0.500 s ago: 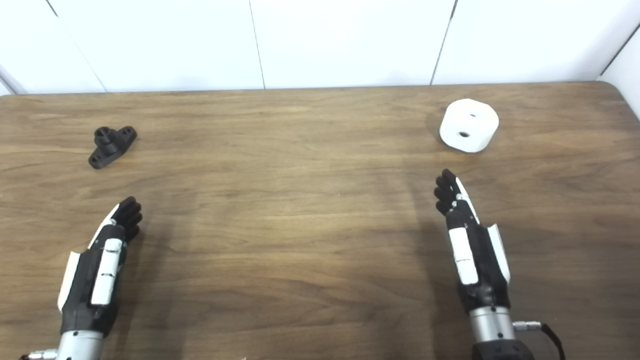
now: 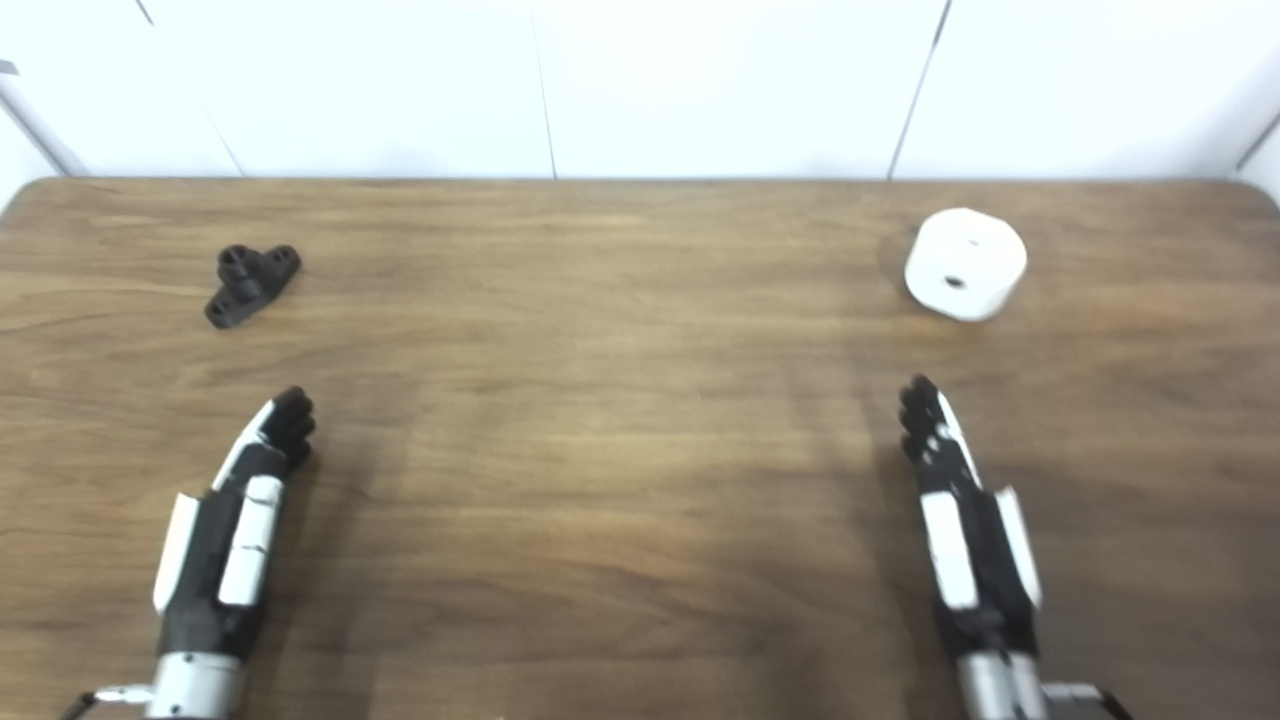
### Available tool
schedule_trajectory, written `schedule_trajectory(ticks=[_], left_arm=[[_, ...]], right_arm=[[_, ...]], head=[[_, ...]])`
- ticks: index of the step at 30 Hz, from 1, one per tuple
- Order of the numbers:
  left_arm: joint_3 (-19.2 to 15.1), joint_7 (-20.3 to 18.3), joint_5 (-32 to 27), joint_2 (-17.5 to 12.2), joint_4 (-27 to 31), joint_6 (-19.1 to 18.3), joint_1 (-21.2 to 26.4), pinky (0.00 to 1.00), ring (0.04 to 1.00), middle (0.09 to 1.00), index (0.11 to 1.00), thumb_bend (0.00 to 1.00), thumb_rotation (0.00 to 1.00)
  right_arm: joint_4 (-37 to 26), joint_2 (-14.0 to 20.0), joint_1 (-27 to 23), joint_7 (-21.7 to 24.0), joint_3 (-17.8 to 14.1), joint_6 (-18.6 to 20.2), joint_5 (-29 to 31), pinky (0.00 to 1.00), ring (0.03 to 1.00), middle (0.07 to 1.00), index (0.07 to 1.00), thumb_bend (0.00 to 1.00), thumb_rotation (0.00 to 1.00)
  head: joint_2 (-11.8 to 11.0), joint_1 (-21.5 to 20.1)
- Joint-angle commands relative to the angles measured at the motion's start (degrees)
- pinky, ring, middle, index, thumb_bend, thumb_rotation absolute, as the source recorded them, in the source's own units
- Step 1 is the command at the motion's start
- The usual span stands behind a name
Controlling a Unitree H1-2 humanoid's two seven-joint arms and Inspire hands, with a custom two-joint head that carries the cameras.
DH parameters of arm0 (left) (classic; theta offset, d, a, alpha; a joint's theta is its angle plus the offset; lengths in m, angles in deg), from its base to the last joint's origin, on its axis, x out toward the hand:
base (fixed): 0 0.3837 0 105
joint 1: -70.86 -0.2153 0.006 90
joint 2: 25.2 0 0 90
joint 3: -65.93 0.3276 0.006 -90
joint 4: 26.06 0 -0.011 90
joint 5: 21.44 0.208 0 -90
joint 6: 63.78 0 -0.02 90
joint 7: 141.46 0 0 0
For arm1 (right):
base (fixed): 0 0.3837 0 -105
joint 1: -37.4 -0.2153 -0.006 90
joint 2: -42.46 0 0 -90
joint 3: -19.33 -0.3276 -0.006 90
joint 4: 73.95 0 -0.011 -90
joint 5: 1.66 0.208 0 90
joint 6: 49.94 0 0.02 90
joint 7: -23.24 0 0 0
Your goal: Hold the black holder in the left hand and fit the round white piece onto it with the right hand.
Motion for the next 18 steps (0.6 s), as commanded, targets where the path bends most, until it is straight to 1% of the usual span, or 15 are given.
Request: schedule_trajectory(ticks=[1, 3, 5, 7, 8, 10, 12, 14, 16, 18], left_arm=[[1.17, 0.08, 1.31, 2.06, -0.94, 1.33, -0.77, 0.93, 0.935, 0.933, 0.92, 0.45, 0.9], [1.64, 0.3, 1.57, 2.1, -1.68, 2.44, -0.84, 0.93, 0.938, 0.936, 0.921, 0.45, 0.89], [1.97, 0.55, 2.02, 2.13, -2.03, 3.02, -0.94, 0.93, 0.935, 0.934, 0.918, 0.44, 0.89], [2.18, 0.87, 2.7, 2.25, -2.38, 3.41, -1.06, 0.92, 0.932, 0.932, 0.916, 0.42, 0.9], [2.23, 1.08, 3.11, 2.32, -2.58, 3.63, -1.1, 0.92, 0.931, 0.931, 0.915, 0.41, 0.9], [2.39, 1.31, 3.75, 2.36, -2.98, 3.96, -1.2, 0.93, 0.933, 0.928, 0.911, 0.42, 0.91], [2.49, 1.48, 4.22, 2.41, -3.35, 4.32, -1.25, 0.93, 0.934, 0.929, 0.913, 0.41, 0.92], [2.64, 1.53, 4.35, 2.45, -3.5, 4.47, -1.32, 0.93, 0.934, 0.929, 0.915, 0.4, 0.92], [2.81, 1.37, 3.96, 2.5, -3.61, 4.5, -1.38, 0.93, 0.937, 0.932, 0.918, 0.4, 0.9], [2.88, 1.42, 3.9, 2.62, -3.76, 4.55, -1.42, 0.93, 0.937, 0.932, 0.917, 0.41, 0.88]], right_arm=[[2.07, -0.49, 0.14, 0.24, -0.55, -3.56, -0.82, 0.95, 0.947, 0.95, 0.959, 0.52, 1.0], [3.24, -0.14, -0.05, 0.5, -0.66, -4.83, -1.01, 0.95, 0.944, 0.951, 0.964, 0.51, 1.0], [3.64, 0.02, -0.14, 0.87, -0.72, -5.12, -0.48, 0.95, 0.946, 0.953, 0.968, 0.5, 1.0], [4.08, 0.18, -0.19, 1.22, -0.82, -5.53, -0.03, 0.97, 0.954, 0.96, 0.974, 0.49, 1.0], [4.21, 0.22, -0.14, 1.32, -0.89, -5.6, -0.05, 0.98, 0.957, 0.962, 0.975, 0.49, 1.0], [4.36, 0.01, -0.02, 1.31, -1.12, -5.45, -0.03, 0.99, 0.962, 0.961, 0.973, 0.52, 1.0], [4.52, -0.15, 0.05, 1.38, -1.25, -5.51, 0.0, 0.98, 0.962, 0.96, 0.973, 0.52, 1.0], [4.47, -0.1, 0.14, 1.57, -1.25, -5.45, 0.06, 0.99, 0.967, 0.968, 0.978, 0.5, 1.0], [4.41, -0.03, 0.17, 1.84, -1.28, -5.4, 0.59, 1.0, 0.971, 0.971, 0.982, 0.49, 1.0], [4.76, 0.17, 0.09, 2.24, -1.27, -6.19, 1.03, 1.0, 0.977, 0.975, 0.989, 0.48, 1.0]], head=[[-0.61, 0.63], [-1.37, 1.31], [-1.89, 1.94], [-3.27, 2.76], [-3.27, 2.76], [-4.55, 3.45], [-5.14, 4.03], [-5.55, 4.76], [-6.19, 5.63], [-6.66, 6.03]])
